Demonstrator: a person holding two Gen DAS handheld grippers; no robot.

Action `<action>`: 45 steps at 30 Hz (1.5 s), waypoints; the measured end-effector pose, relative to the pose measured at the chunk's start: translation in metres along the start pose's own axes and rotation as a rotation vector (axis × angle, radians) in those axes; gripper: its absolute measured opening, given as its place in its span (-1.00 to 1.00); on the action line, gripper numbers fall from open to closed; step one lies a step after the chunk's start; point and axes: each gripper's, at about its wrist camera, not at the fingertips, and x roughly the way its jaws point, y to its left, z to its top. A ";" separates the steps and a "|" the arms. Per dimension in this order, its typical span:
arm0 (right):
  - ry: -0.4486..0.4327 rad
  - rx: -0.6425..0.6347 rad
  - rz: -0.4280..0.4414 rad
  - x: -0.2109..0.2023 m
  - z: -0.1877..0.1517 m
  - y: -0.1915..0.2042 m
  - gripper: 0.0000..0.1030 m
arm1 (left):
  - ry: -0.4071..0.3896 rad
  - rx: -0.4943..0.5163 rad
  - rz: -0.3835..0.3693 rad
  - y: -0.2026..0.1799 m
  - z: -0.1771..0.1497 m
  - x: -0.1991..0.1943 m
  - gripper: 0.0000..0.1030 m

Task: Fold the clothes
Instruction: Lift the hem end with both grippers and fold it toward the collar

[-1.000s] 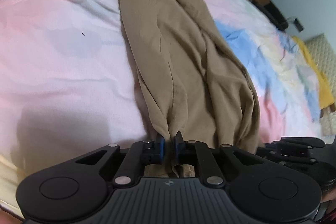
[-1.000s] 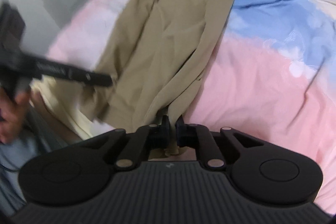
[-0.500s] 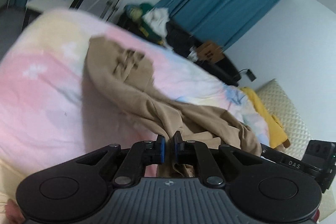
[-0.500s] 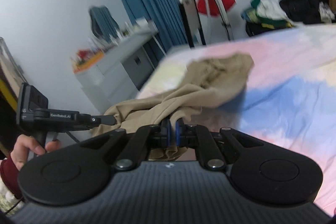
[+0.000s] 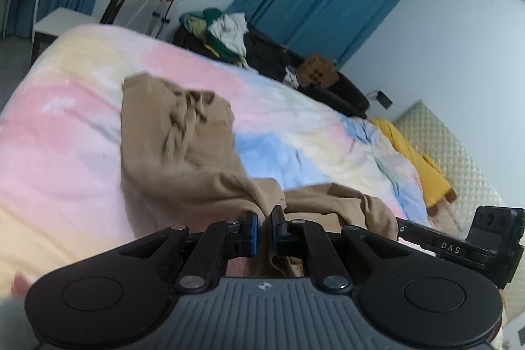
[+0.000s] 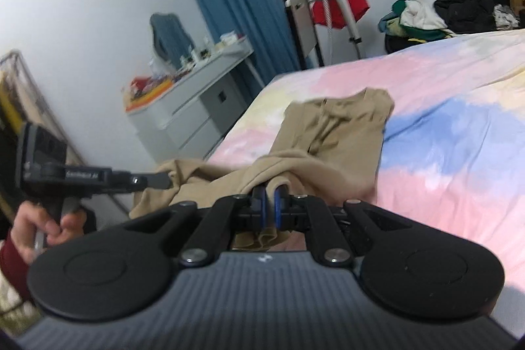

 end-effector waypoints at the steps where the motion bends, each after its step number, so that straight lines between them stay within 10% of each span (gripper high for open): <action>1: -0.013 0.014 -0.005 0.009 0.007 -0.008 -0.83 | -0.009 0.006 0.015 0.003 0.009 0.010 -0.83; 12: -0.026 0.080 -0.140 0.172 0.073 -0.087 -0.83 | -0.070 0.062 0.271 0.056 0.110 0.162 -0.82; 23: 0.090 0.108 -0.231 0.308 0.047 -0.160 -0.83 | 0.025 0.020 0.368 0.146 0.114 0.286 -0.81; 31: 0.093 0.124 -0.221 0.310 0.046 -0.165 -0.81 | -0.007 0.065 0.392 0.130 0.103 0.274 -0.76; 35: 0.073 0.115 -0.224 0.298 0.047 -0.156 -0.74 | -0.027 0.095 0.404 0.117 0.097 0.262 -0.27; 45: -0.075 0.042 -0.264 0.217 0.042 -0.113 0.39 | -0.088 0.207 0.419 0.065 0.060 0.195 0.64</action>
